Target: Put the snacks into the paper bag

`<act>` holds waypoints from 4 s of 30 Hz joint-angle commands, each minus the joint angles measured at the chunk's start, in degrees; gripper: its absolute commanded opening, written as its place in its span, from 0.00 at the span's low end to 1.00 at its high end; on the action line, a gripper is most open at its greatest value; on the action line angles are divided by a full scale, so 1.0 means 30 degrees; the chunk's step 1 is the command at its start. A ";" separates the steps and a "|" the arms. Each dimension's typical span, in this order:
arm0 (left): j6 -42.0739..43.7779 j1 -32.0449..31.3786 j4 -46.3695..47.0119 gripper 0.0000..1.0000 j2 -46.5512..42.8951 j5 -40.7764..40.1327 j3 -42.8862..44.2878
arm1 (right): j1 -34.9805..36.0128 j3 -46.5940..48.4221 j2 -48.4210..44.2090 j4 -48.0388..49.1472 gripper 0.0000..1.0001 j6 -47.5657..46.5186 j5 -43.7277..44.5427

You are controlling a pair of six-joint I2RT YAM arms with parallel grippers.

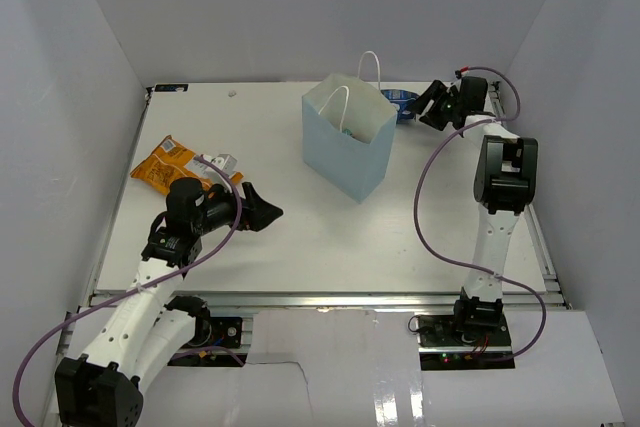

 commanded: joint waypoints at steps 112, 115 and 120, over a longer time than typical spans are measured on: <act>-0.8706 0.9483 -0.7994 0.98 1.1923 -1.3582 0.9555 | 0.5696 -1.8903 -2.6645 -0.7754 0.98 -1.8662 -0.6251; -0.8002 1.0187 -0.7819 0.98 1.3627 -1.3410 1.0377 | 0.5667 -1.8903 -2.6791 -0.7754 0.98 -1.8662 -0.5984; -0.6861 1.0365 -0.7060 0.95 1.5767 -1.2413 1.1257 | 0.5666 -1.8933 -2.6939 -0.7724 0.98 -1.8662 -0.5926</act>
